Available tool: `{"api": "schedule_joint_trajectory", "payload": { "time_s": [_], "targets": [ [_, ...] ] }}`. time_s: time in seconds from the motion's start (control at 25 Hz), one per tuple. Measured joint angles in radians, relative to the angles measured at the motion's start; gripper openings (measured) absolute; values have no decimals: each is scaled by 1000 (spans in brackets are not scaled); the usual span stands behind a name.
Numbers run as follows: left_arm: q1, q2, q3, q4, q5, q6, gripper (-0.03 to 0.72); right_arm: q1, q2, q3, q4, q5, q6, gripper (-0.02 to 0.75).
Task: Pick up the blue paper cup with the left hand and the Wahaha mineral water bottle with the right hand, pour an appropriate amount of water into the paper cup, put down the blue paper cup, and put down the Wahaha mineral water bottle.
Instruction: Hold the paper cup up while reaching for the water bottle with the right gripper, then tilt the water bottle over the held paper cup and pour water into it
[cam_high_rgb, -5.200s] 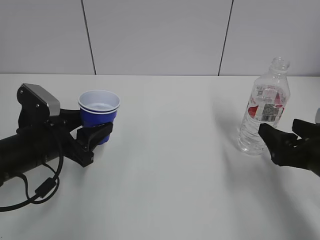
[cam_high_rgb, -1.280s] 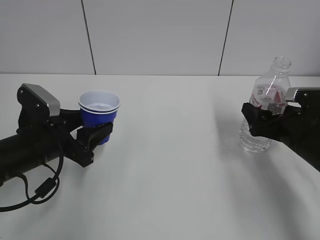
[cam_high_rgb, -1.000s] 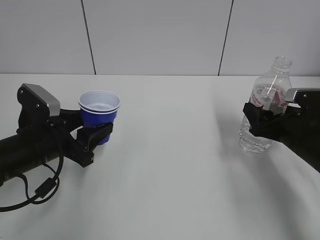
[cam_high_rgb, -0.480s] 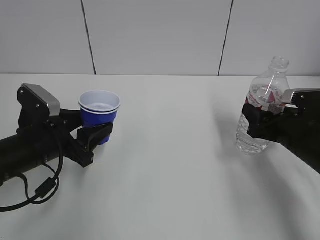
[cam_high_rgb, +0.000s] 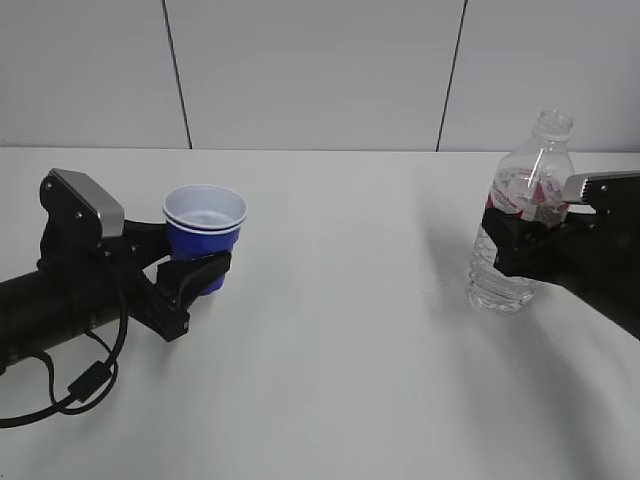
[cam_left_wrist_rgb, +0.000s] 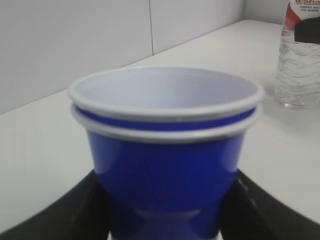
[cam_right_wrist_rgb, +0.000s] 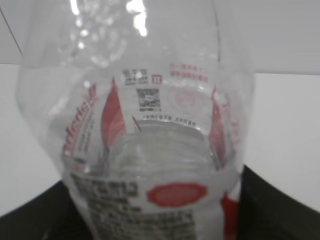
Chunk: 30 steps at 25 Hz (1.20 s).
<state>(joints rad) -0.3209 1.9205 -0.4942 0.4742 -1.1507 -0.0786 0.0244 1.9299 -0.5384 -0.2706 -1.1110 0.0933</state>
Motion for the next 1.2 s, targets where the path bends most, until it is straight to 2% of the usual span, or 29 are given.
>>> {"api": "schedule_joint_trajectory", "payload": {
  "time_s": [0.24, 0.4, 0.56, 0.88, 1.2],
  "targets": [
    [0, 2, -18, 15, 0, 0, 445, 3, -93, 2, -10, 11, -15, 452],
    [-4, 50, -75, 47, 0, -3, 445, 3, -116, 2, -14, 11, -17, 452],
    [-40, 117, -153, 54, 0, -14, 445, 3, -120, 2, -19, 11, -19, 452],
    [-107, 148, -298, 99, 0, -173, 445, 3, -130, -7, -2, 15, -100, 452],
    [-153, 150, -333, 123, 0, -229, 445, 3, -130, -108, -10, 19, -183, 452]
  ]
}}
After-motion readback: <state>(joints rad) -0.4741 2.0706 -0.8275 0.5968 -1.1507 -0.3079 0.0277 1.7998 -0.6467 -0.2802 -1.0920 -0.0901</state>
